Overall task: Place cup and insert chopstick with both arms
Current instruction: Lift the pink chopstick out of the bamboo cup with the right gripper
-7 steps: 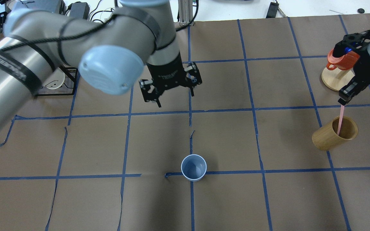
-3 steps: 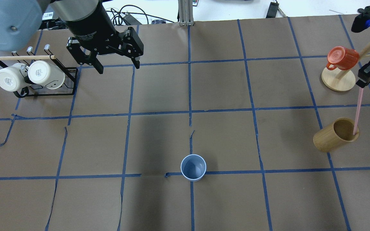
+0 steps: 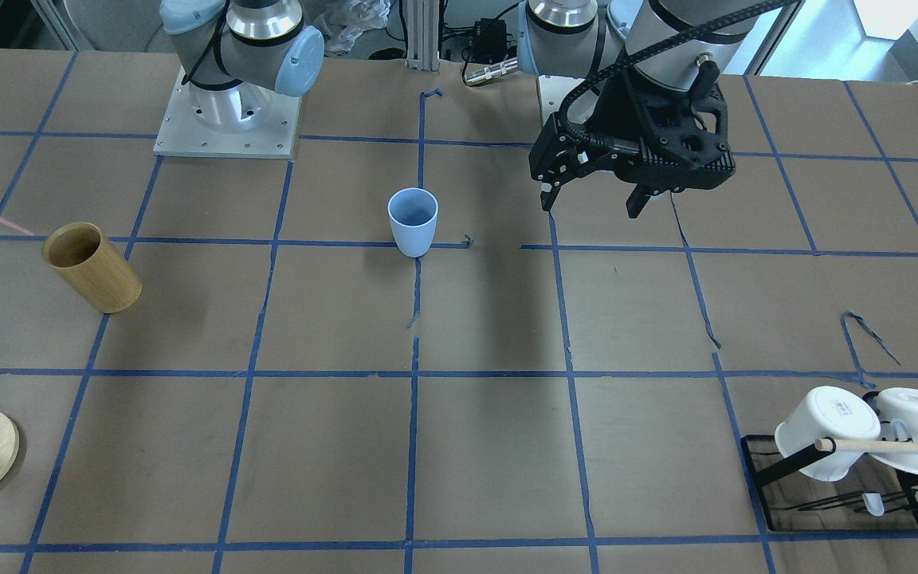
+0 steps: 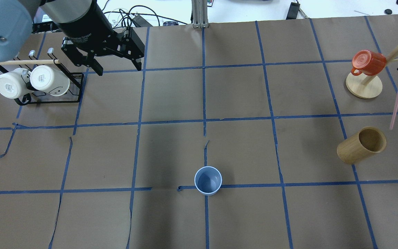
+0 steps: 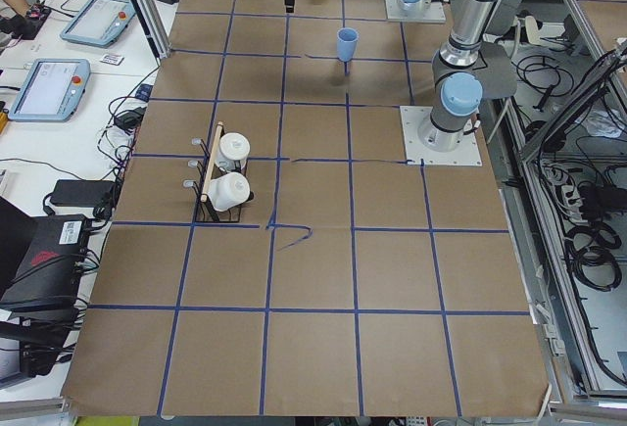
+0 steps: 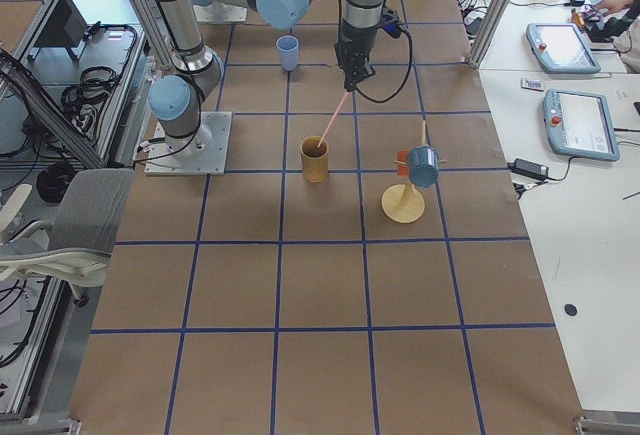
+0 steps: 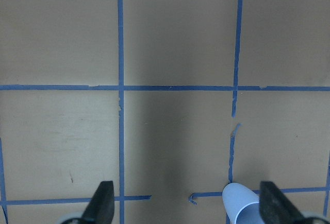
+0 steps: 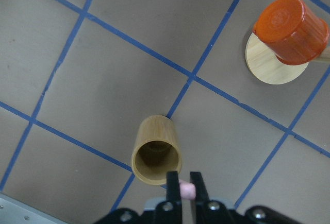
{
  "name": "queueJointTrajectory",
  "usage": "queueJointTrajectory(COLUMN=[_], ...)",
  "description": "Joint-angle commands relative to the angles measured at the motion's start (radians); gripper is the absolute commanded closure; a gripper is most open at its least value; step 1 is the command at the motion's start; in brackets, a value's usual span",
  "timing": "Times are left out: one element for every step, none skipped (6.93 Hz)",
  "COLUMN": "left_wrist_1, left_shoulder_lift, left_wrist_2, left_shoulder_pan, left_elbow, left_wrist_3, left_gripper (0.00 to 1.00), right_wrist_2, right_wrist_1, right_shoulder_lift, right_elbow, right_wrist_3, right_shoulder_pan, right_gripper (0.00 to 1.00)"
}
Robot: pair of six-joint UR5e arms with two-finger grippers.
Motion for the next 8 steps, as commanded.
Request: queueJointTrajectory(left_wrist_1=[0.001, 0.004, 0.003, 0.003, 0.001, 0.003, 0.004, 0.0], left_shoulder_lift=[0.003, 0.003, 0.003, 0.007, 0.007, 0.007, 0.01, 0.012], left_wrist_2=[0.0, -0.001, 0.0, 0.0, 0.0, -0.003, 0.0, 0.002], left_shoulder_pan=[0.002, 0.002, 0.004, 0.002, 0.004, 0.004, 0.001, 0.004], left_elbow=[-0.002, -0.002, -0.002, -0.002, -0.008, -0.023, -0.031, -0.032], left_wrist_3=[0.001, 0.001, 0.002, 0.001, 0.001, 0.001, 0.001, 0.001], left_gripper=[0.0, 0.0, 0.0, 0.0, 0.0, 0.0, 0.0, 0.0], right_wrist_2=[0.148, 0.148, 0.148, 0.132, 0.138, 0.144, 0.144, 0.144], right_wrist_1=[0.047, 0.039, 0.031, -0.02, -0.031, -0.059, -0.071, -0.088], right_shoulder_lift=[0.002, 0.007, 0.008, 0.01, 0.011, 0.013, 0.017, 0.025], right_elbow=[-0.04, -0.04, -0.04, -0.04, -0.04, -0.035, -0.032, -0.031], right_wrist_3=[0.172, 0.264, 0.415, 0.506, 0.605, 0.719, 0.783, 0.835], right_shoulder_pan=[0.031, 0.103, 0.198, 0.299, 0.38, 0.449, 0.505, 0.548], right_gripper=[1.0, 1.0, 1.0, 1.0, 1.0, 1.0, 1.0, 1.0])
